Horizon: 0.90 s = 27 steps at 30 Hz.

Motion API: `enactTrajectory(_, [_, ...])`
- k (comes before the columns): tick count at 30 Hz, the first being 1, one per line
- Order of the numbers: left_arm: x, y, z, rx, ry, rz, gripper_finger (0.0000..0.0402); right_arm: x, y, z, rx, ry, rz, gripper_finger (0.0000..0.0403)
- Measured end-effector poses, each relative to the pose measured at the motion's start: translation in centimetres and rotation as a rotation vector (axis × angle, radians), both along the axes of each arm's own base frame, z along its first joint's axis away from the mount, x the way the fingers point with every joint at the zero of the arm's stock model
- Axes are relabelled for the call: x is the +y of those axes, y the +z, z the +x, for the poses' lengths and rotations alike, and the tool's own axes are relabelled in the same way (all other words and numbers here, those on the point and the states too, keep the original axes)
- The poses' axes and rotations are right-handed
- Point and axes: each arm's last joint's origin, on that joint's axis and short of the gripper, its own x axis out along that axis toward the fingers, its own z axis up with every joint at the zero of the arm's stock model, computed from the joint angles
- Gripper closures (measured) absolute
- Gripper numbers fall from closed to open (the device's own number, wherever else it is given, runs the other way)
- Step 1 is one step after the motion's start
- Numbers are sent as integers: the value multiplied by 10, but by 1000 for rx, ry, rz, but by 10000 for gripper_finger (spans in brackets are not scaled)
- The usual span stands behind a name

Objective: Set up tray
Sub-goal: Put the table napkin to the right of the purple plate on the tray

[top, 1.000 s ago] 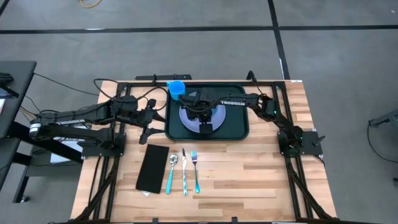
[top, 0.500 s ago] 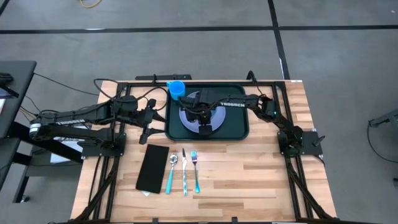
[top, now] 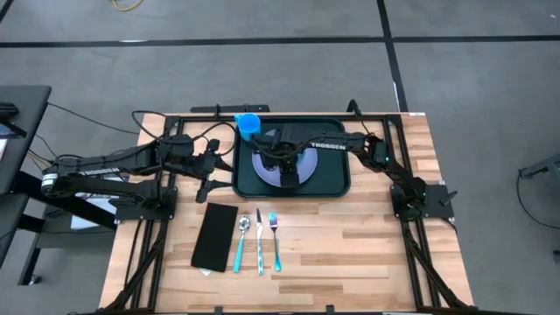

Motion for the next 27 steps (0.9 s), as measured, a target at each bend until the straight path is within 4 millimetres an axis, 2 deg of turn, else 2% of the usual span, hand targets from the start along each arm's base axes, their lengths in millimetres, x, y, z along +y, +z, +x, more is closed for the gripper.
enactTrajectory(8, [0,-1,0,7,0,-2,210,1,37,-4,-25,-26,-3,275])
enactTrajectory(14, [0,-5,1,53,0,-11,210,12,63,-19,-32,-65,3,274])
enactTrajectory(21, [2,-17,13,125,-6,-16,210,37,116,-44,-168,-25,-9,275])
enactTrajectory(27, [6,-32,33,182,-5,-32,210,56,162,-75,-291,11,-15,275])
